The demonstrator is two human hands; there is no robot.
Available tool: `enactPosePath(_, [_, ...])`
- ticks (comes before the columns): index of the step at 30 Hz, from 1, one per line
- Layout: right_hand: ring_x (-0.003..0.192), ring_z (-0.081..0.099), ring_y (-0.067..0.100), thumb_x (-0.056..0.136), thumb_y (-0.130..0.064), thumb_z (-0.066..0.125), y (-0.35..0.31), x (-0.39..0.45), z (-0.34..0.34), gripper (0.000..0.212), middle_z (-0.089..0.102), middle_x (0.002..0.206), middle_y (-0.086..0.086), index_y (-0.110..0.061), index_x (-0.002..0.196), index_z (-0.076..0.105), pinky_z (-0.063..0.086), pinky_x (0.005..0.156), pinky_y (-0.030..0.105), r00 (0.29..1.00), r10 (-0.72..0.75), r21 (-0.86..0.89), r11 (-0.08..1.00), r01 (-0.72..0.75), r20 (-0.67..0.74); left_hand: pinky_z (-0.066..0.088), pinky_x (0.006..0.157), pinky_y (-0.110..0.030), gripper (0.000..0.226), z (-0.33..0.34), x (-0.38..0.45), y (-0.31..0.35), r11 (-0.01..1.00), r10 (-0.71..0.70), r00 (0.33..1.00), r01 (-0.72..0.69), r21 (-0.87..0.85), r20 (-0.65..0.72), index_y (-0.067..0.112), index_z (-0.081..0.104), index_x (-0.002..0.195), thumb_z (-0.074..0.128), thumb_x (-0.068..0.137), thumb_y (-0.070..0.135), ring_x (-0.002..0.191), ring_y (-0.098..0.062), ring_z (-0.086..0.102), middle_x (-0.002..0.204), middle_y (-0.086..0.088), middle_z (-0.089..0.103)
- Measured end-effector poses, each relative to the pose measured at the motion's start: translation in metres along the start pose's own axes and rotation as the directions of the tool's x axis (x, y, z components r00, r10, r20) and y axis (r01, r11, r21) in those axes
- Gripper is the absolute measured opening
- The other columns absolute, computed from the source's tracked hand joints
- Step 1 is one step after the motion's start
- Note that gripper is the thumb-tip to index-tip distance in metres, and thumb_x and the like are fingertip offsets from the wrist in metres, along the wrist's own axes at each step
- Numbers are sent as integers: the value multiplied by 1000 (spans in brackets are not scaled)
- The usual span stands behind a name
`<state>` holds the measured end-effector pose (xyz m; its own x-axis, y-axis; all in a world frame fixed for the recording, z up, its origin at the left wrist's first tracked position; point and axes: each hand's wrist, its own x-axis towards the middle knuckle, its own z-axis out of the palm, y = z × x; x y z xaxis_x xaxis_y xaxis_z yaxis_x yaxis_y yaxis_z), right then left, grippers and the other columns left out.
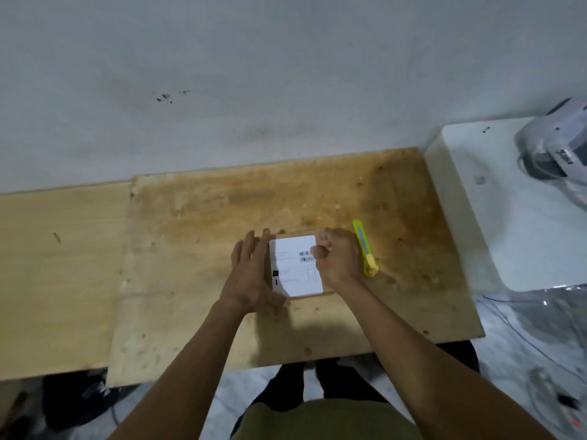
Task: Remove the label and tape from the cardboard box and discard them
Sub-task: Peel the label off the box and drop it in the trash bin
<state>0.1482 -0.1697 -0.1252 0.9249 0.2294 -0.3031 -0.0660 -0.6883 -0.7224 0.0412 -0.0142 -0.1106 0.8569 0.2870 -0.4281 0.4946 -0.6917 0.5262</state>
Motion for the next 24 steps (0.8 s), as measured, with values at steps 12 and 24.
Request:
enactPosePath(12, [92, 58, 22, 85, -7, 67, 2, 5, 19, 11, 67, 85, 5, -17, 89, 71, 52, 76, 37, 991, -56, -103, 994, 43, -123, 36, 112, -46, 148, 9, 22, -24, 989, 137, 990, -135, -63, 38, 21, 8, 156, 95, 39, 44, 143, -28, 21, 158, 2, 9])
enactPosePath(24, [93, 53, 26, 85, -6, 62, 2, 5, 22, 19, 65, 82, -1, -23, 80, 68, 45, 73, 37, 987, -64, -186, 982, 36, -150, 45, 105, -42, 153, 10, 24, -23, 986, 153, 988, -151, -75, 22, 22, 9, 155, 98, 31, 36, 140, -26, 29, 155, 6, 10])
